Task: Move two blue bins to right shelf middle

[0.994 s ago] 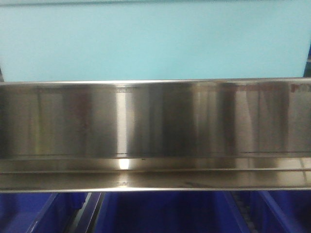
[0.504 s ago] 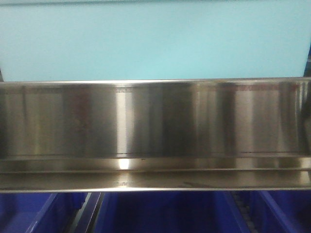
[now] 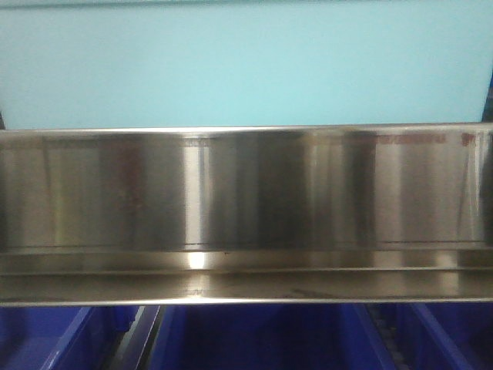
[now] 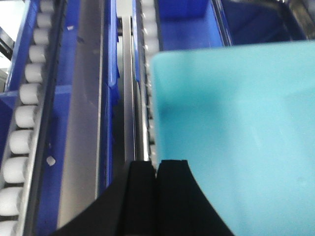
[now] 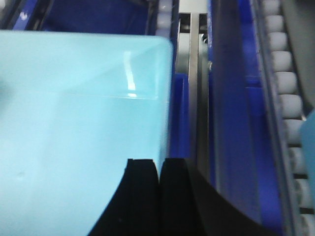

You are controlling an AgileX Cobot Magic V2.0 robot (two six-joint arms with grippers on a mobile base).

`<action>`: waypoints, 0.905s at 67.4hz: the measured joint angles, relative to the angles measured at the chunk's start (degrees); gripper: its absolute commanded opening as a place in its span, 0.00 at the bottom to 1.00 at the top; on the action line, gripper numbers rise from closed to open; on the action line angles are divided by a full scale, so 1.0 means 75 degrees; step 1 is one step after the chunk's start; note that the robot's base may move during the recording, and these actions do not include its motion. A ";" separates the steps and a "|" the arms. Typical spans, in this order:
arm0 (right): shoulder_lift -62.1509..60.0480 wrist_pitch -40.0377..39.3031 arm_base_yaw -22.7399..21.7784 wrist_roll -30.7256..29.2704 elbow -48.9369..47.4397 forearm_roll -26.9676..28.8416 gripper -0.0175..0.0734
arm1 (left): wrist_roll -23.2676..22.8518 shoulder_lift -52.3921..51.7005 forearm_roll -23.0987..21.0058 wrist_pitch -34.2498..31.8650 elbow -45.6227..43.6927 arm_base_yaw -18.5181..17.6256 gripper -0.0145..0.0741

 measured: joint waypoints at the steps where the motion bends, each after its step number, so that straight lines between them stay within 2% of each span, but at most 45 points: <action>1: 0.0048 0.0024 0.0005 0.0014 -0.0028 0.0000 0.03 | 0.0000 0.0001 0.0000 0.0001 0.0000 -0.0001 0.04; 5: 0.0223 0.0191 0.0045 0.0014 -0.0107 0.0000 0.04 | -0.0016 0.0042 0.0000 0.0053 -0.0017 -0.0017 0.07; 9: 0.0373 0.0343 0.0042 0.0014 -0.0140 -0.0021 0.14 | -0.0048 0.0057 0.0016 0.0118 -0.0017 -0.0017 0.15; 17: 0.0577 0.0488 0.0042 0.0028 -0.0283 -0.0039 0.42 | -0.0062 0.0057 0.0068 0.0140 -0.0032 -0.0017 0.49; 20: 0.0611 0.0508 0.0042 0.0028 -0.0345 -0.0039 0.47 | -0.0078 0.0057 0.0068 0.0155 -0.0032 -0.0017 0.58; 23: 0.0608 0.0541 0.0042 0.0028 -0.0393 -0.0039 0.49 | -0.0149 0.0057 0.0050 0.0154 -0.0032 -0.0017 0.62; 29: 0.0608 0.0715 0.0042 0.0028 -0.0444 -0.0039 0.48 | -0.0347 0.0111 0.0032 0.0205 -0.0032 -0.0017 0.59; 45: 0.0937 0.0909 0.0042 0.0162 -0.0444 -0.0071 0.48 | -0.0489 0.0758 -0.0511 0.0544 -0.0049 0.0343 0.37; 61: 0.1537 0.1204 0.0042 0.0272 -0.0444 -0.0071 0.48 | -0.0507 0.1246 -0.0864 0.0561 -0.0049 0.0594 0.36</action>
